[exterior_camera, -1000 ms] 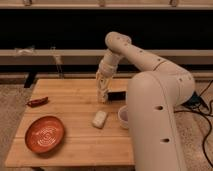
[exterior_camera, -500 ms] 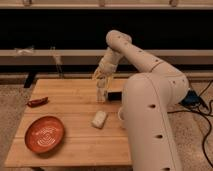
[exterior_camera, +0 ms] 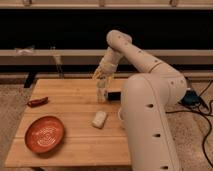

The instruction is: Stand the bottle upright

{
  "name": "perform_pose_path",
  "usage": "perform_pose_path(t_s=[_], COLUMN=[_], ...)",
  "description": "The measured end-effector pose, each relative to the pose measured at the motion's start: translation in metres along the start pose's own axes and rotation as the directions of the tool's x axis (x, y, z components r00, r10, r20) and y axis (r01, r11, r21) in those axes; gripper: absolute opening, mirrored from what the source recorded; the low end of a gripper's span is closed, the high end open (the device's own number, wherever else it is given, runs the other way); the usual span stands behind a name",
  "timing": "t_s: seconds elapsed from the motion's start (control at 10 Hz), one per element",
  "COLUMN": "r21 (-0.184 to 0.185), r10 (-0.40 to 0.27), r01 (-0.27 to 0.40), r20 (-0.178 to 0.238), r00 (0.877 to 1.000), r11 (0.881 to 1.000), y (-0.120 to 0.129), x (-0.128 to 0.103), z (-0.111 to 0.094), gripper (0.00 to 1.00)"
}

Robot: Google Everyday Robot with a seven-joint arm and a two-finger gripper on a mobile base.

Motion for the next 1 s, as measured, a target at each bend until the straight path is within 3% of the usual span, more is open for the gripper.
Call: perform_pose_path(t_s=[0.6, 1.0], r21=[0.009, 0.085], r10=[-0.019, -0.024], r01=[0.020, 0.043], r20=[-0.092, -0.212], r00=[0.996, 0.977], r11=[1.000, 0.995], y=[0.009, 0.017], x=[0.006, 0.003], z=[-0.026, -0.068], gripper=[0.62, 0.62])
